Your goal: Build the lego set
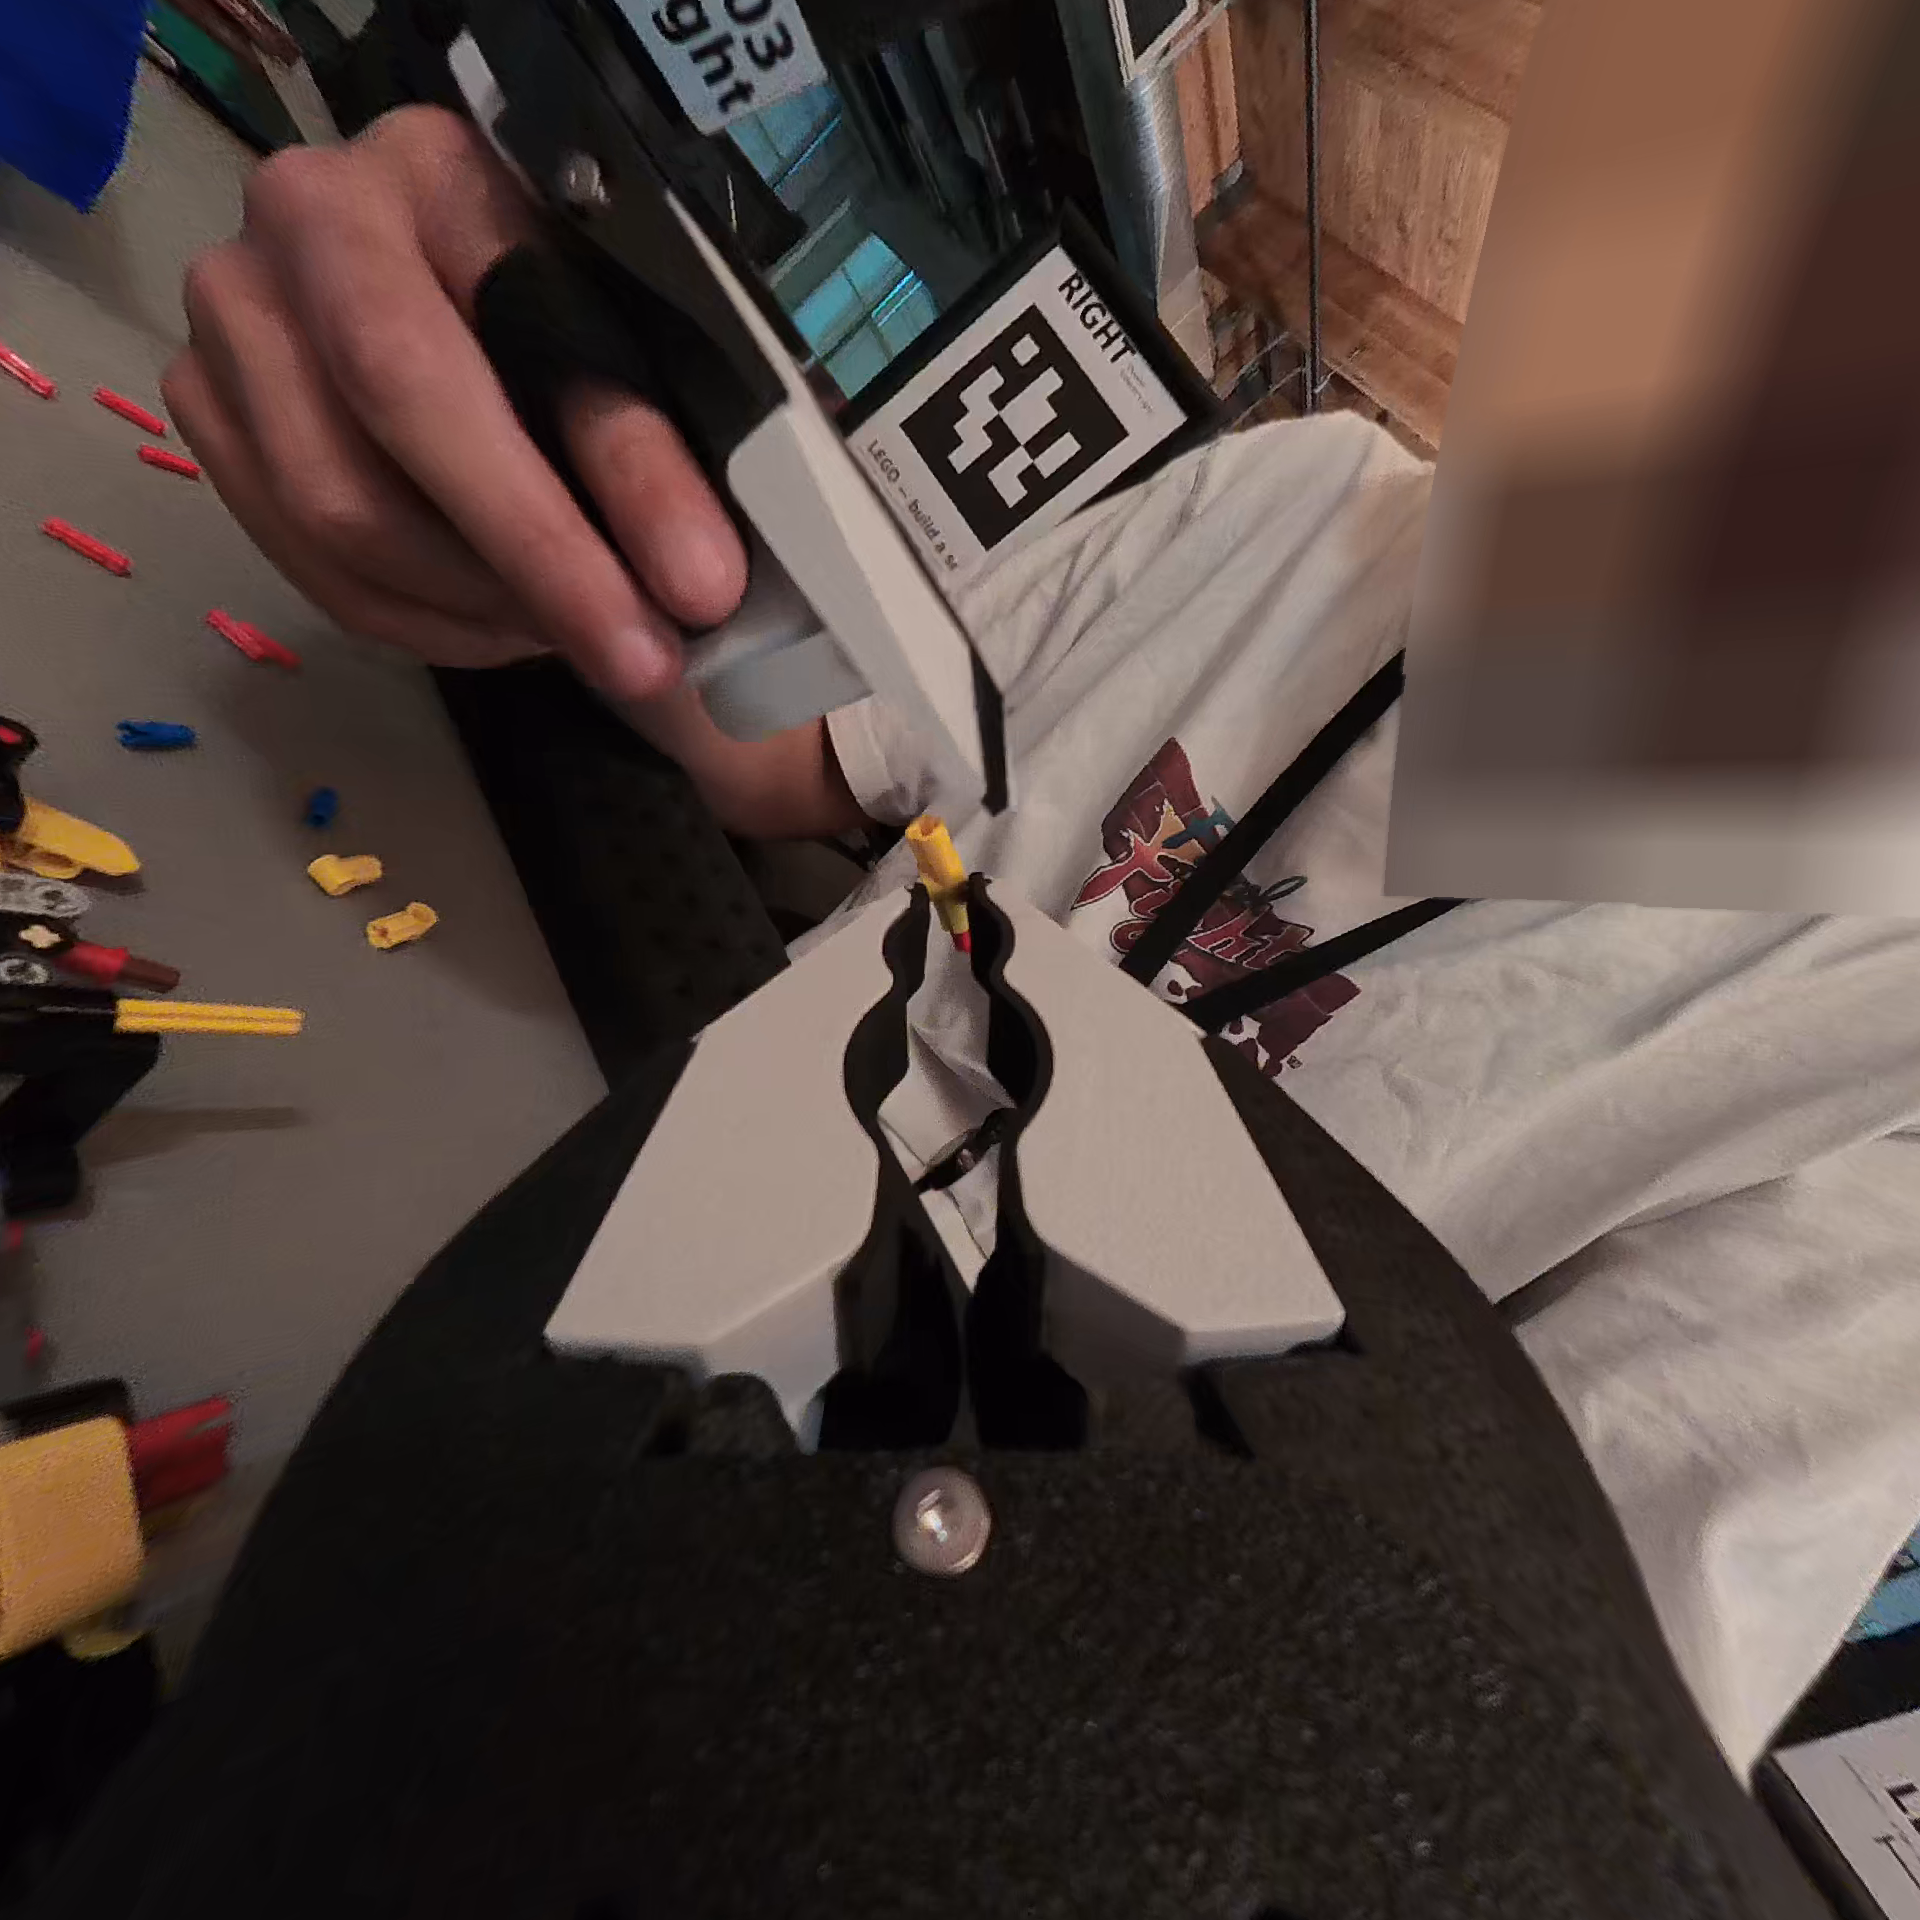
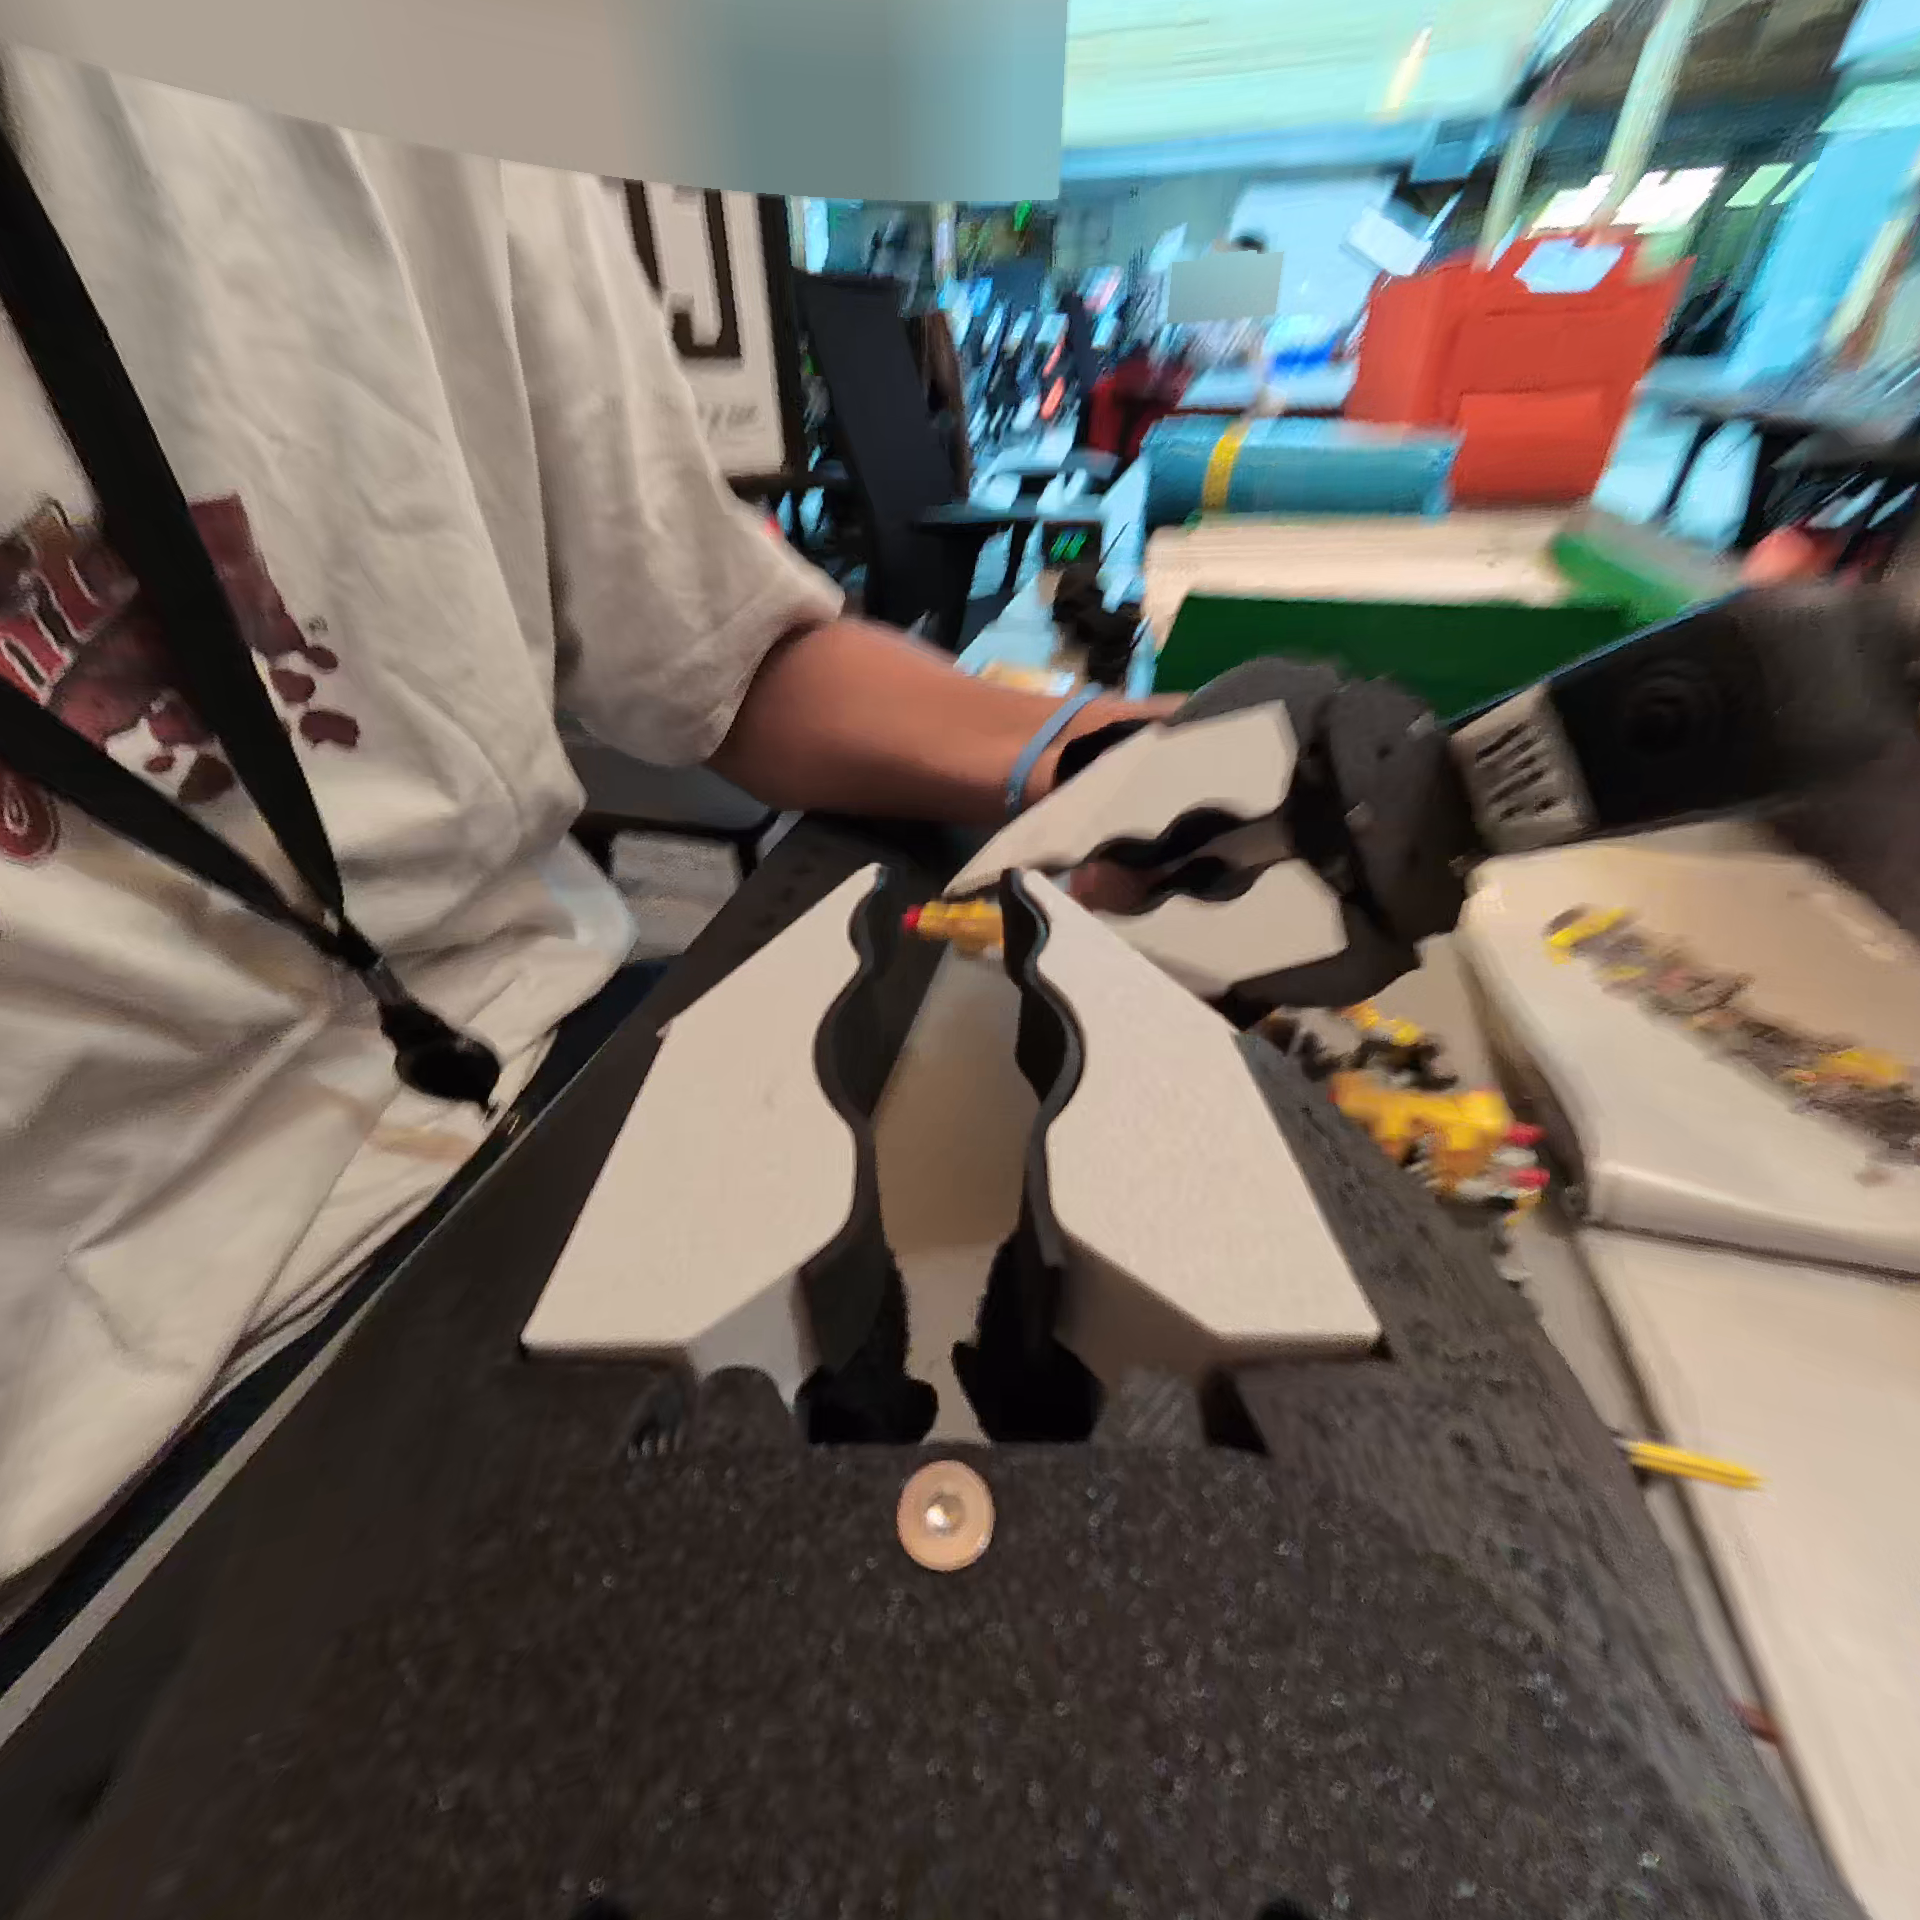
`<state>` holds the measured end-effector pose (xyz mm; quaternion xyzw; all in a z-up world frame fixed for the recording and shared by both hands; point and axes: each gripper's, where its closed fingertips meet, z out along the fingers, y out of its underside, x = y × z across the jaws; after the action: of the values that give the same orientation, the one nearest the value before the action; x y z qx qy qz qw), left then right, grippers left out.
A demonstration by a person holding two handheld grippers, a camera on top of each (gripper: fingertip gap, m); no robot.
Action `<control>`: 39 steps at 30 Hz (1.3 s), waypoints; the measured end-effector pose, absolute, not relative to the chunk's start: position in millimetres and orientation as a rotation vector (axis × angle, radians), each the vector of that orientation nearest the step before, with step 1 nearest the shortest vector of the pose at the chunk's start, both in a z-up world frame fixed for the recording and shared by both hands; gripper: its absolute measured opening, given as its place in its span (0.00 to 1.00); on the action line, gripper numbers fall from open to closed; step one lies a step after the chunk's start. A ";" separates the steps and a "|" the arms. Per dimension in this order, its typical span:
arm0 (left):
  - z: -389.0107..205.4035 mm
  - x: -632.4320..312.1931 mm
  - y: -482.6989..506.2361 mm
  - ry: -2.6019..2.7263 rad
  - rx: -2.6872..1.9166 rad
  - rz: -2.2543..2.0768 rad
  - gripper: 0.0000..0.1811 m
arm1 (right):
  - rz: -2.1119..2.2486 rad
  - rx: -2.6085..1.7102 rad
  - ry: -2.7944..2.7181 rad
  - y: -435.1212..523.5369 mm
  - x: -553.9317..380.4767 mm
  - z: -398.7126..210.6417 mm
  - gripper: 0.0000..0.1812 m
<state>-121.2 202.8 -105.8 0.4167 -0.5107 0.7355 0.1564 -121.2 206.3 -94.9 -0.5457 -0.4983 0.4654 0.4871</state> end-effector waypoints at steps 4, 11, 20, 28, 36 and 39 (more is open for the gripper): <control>-112.6 -128.1 193.8 -1.537 1.162 2.046 0.04 | 1.119 -1.387 -1.295 200.7 -130.9 -111.7 0.12; -112.4 -130.3 191.1 -1.541 1.144 2.031 0.04 | 0.981 -1.340 -1.346 200.1 -135.5 -114.5 0.07; -105.5 -111.7 236.9 -1.428 1.397 2.193 0.05 | 0.709 -1.403 -1.192 243.4 -115.8 -107.5 0.04; -110.1 -104.6 252.8 -1.386 1.505 2.218 0.04 | 0.578 -1.424 -1.136 261.5 -103.4 -110.7 0.03; -115.3 -106.9 241.8 -1.310 1.459 2.138 0.03 | 0.492 -1.364 -1.225 254.3 -111.2 -118.4 0.03; -114.6 -108.6 237.7 -1.296 1.418 2.133 0.03 | 0.447 -1.322 -1.254 251.8 -116.1 -118.6 0.03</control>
<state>-108.6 237.7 -114.6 0.4894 -0.4473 0.7362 0.1353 -116.1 251.8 -118.6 -0.5684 -0.5389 0.1921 0.5913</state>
